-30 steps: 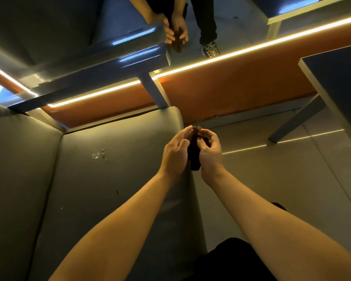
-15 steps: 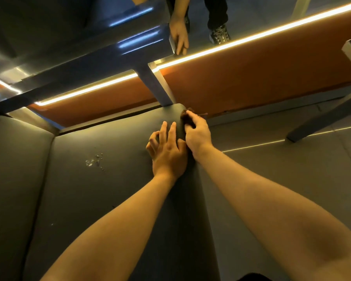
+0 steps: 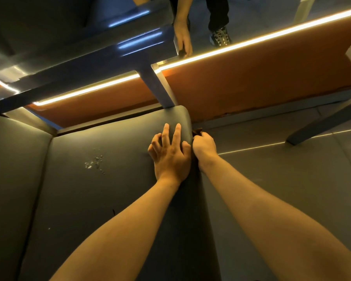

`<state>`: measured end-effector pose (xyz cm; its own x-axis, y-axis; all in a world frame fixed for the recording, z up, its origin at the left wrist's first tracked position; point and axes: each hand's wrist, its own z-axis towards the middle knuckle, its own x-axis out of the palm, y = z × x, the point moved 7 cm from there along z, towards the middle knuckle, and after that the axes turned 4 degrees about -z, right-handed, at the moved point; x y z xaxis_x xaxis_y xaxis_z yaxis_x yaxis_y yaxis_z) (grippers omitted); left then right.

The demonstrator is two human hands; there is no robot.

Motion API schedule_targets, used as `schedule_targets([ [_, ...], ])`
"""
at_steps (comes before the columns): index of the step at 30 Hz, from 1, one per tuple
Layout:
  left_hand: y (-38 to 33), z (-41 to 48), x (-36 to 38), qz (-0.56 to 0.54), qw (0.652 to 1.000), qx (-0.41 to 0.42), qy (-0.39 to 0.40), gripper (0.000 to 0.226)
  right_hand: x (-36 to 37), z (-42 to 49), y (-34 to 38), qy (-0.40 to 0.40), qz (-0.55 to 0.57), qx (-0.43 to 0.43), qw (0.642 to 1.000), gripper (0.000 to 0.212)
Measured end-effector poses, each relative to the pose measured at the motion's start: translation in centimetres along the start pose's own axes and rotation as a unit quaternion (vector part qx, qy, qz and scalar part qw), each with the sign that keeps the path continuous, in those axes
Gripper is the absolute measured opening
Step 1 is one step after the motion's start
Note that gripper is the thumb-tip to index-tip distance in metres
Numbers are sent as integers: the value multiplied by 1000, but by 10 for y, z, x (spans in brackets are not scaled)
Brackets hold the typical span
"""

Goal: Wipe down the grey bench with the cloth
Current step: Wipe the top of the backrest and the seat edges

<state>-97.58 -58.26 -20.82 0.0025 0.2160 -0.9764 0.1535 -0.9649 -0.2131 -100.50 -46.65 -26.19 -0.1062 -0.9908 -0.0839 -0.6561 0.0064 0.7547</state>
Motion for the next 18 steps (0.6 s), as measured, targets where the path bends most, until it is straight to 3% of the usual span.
schedule_targets([
  [6, 2, 0, -1, 2, 1000, 7, -16, 68, 12, 25, 37, 57, 79, -45, 994, 40],
  [10, 0, 3, 0, 7, 999, 10, -30, 64, 15, 42, 19, 59, 101, -36, 992, 34],
  [18, 2, 3, 2, 1, 999, 10, -30, 61, -3, 0, -77, 67, 110, 107, 986, 29],
])
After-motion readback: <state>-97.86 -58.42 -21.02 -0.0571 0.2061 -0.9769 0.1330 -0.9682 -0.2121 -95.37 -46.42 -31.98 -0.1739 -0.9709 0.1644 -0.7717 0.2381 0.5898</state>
